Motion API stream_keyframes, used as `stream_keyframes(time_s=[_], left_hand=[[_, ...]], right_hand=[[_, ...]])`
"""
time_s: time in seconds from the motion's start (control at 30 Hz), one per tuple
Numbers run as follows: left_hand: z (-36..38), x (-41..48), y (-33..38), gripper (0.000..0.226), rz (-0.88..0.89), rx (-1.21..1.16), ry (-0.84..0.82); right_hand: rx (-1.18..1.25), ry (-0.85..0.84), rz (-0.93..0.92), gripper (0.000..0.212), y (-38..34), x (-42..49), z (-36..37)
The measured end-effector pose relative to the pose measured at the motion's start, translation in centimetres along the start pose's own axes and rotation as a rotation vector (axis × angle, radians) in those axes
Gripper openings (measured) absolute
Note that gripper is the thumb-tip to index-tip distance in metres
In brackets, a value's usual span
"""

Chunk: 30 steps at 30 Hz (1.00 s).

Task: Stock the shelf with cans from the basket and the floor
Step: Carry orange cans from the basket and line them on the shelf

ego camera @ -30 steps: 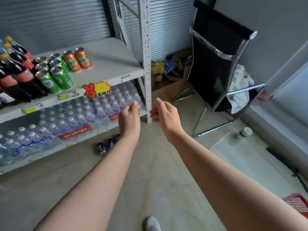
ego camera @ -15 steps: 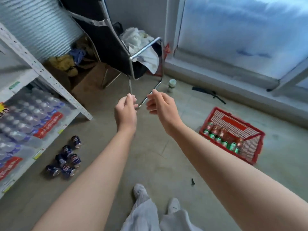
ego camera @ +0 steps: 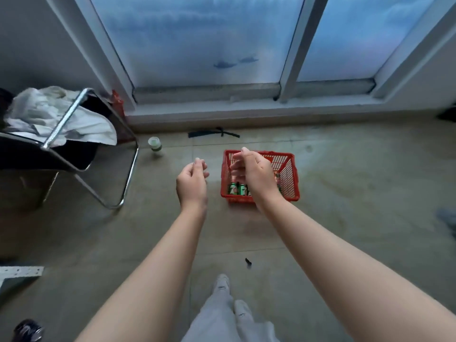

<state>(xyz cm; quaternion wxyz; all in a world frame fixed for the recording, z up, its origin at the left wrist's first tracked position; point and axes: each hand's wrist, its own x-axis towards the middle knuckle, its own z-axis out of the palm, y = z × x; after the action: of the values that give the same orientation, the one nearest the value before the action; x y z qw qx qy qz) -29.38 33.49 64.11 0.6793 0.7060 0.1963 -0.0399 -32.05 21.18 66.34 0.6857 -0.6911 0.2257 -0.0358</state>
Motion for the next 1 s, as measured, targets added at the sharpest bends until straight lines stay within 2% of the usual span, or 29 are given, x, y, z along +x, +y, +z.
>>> stream_keyframes(time_s=[0.27,0.5,0.77,1.0], left_hand=[[6.7,4.7,0.4,0.028,0.033,0.151,-0.263],[11.6,8.6,-2.2,0.031,-0.029,0.253,-0.357],[19.9,13.3,-5.7,0.031,-0.1,0.305,-0.306],[28.3,19.7,-10.2,0.033,-0.131,0.32,-0.221]], right_hand=[[0.039,0.298,0.105,0.032,2.5,6.0,-4.5],[0.041,0.432,0.199,0.031,5.9,10.6,-8.2],[-0.006,0.45,0.274,0.031,10.1,19.8,-12.8],[-0.065,0.356,0.335,0.03,14.6,30.8,-15.7]])
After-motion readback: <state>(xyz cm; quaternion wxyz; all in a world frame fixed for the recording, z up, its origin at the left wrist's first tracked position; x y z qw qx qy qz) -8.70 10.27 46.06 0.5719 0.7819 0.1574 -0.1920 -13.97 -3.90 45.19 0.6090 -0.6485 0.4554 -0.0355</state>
